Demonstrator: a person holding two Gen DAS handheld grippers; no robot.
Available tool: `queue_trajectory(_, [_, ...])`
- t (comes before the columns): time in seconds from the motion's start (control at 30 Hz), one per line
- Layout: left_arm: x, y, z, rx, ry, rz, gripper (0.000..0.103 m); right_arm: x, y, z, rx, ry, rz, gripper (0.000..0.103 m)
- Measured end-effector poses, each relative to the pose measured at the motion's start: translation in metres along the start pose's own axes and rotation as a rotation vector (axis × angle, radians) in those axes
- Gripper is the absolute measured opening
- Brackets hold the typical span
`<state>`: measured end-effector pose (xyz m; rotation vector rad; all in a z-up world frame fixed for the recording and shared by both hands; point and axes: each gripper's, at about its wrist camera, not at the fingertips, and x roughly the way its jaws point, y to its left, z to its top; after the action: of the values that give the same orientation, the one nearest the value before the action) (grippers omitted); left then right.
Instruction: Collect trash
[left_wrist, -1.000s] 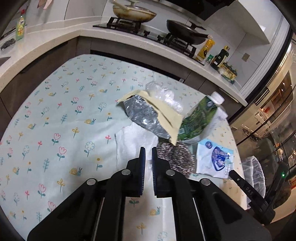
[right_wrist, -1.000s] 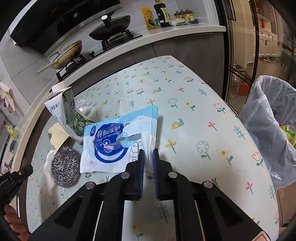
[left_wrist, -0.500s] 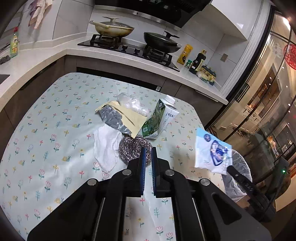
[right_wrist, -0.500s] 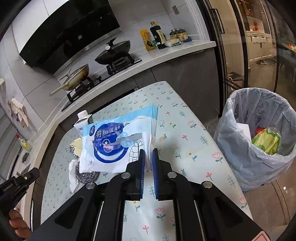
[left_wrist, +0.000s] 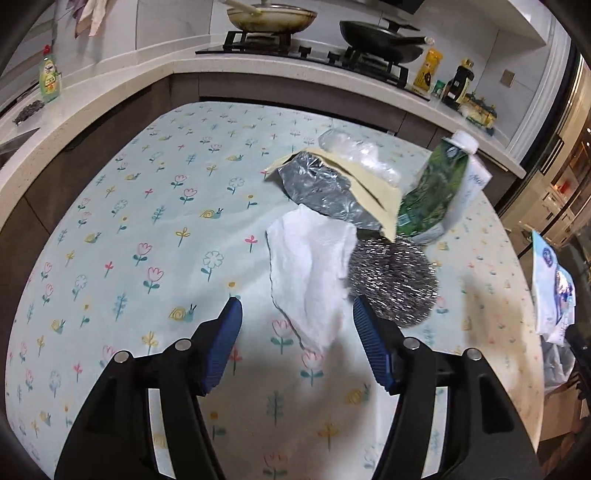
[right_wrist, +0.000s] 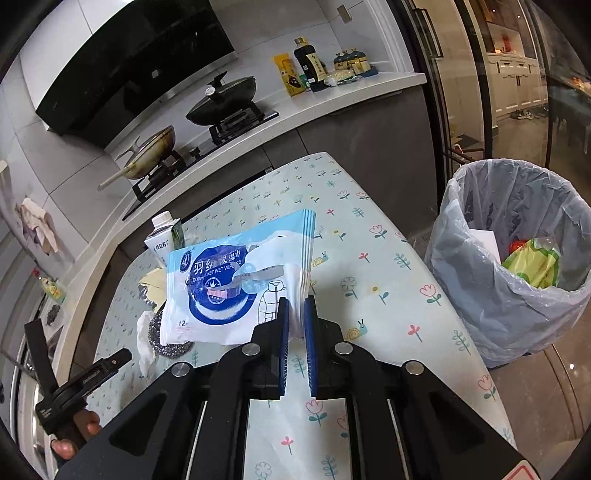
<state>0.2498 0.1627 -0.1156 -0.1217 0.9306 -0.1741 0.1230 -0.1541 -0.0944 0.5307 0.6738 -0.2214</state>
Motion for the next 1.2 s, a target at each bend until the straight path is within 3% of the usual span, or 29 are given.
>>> queue_trajectory(0.1, [0.016,-0.001,0.005,0.007,0.015,-0.01,0.058,0.011,0.006,-0.001,-0.004,0.014,-0.001,0.008])
queue_trajectory(0.13, [0.022,-0.001,0.006,0.008,0.025,-0.018,0.053,0.015,0.008,-0.001,-0.006,0.019,0.0,0.008])
queue_trajectory(0.2, [0.032,-0.002,0.009,0.008,0.05,-0.026,0.041,0.02,0.01,-0.002,-0.008,0.027,-0.001,0.008])
queue_trajectory(0.23, [0.037,-0.002,0.01,0.005,0.066,-0.035,0.028,0.021,0.011,-0.003,-0.01,0.03,0.0,0.008])
queue_trajectory(0.33, [0.036,-0.001,0.012,-0.003,0.063,-0.043,0.006,0.023,0.012,-0.004,-0.016,0.036,0.003,0.008])
queue_trajectory(0.73, [-0.054,-0.012,0.014,-0.046,-0.082,-0.109,0.005,-0.022,0.003,0.008,0.003,-0.035,0.046,0.008])
queue_trajectory(1.03, [-0.124,-0.06,0.028,-0.001,-0.199,-0.197,0.005,-0.066,-0.021,0.015,0.032,-0.099,0.063,0.008])
queue_trajectory(1.2, [-0.151,-0.093,0.027,0.038,-0.225,-0.263,0.005,-0.086,-0.042,0.017,0.065,-0.132,0.06,0.008])
